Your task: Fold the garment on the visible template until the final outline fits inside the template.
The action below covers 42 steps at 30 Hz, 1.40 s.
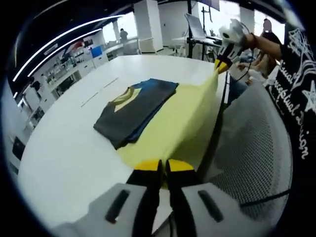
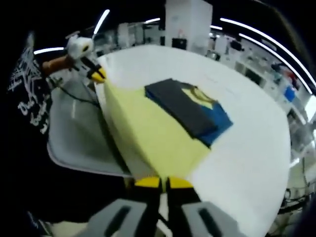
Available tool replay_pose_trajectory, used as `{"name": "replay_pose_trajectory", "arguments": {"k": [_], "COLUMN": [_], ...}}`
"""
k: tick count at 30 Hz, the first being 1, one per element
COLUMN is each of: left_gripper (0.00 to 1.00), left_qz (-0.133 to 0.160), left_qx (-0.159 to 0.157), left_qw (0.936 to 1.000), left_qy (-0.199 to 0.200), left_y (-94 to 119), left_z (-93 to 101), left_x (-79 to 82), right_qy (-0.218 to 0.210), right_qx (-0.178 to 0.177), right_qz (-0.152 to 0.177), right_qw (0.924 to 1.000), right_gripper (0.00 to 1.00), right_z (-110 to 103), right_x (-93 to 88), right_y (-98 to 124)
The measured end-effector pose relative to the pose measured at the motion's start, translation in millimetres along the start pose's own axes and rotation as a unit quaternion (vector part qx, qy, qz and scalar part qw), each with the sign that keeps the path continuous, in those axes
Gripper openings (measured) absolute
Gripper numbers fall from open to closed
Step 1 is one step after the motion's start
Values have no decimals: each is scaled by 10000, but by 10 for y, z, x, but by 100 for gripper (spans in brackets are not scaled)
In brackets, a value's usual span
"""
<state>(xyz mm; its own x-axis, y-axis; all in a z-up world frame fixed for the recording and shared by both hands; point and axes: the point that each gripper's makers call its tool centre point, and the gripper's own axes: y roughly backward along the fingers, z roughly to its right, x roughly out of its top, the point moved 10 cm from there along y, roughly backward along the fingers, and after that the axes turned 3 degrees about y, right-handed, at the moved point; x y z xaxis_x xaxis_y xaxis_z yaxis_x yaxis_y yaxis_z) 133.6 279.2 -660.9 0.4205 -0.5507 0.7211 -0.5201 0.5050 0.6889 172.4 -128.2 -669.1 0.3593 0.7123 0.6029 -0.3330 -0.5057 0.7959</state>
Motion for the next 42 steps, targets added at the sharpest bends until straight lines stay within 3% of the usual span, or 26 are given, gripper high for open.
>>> {"name": "replay_pose_trajectory", "arguments": {"k": [25, 36, 38, 42], "left_gripper": [1, 1, 1, 1], "left_qz": [424, 558, 595, 654], "left_qx": [604, 999, 1100, 1166], "left_qw": [9972, 9932, 9918, 9909], "left_qy": [-152, -214, -264, -130], "left_y": [-193, -348, -371, -423], "left_z": [-540, -847, -928, -1075], "left_x": [595, 833, 862, 905], "right_qy": [51, -71, 192, 237], "right_qx": [-916, -1404, -1605, -1827], "right_qz": [144, 475, 478, 537], "right_qw": [9957, 9889, 9857, 9814], "right_gripper": [0, 0, 0, 0], "right_z": [696, 1043, 1119, 1220], "right_x": [584, 768, 840, 960], "right_y": [-67, -281, -301, -349]}}
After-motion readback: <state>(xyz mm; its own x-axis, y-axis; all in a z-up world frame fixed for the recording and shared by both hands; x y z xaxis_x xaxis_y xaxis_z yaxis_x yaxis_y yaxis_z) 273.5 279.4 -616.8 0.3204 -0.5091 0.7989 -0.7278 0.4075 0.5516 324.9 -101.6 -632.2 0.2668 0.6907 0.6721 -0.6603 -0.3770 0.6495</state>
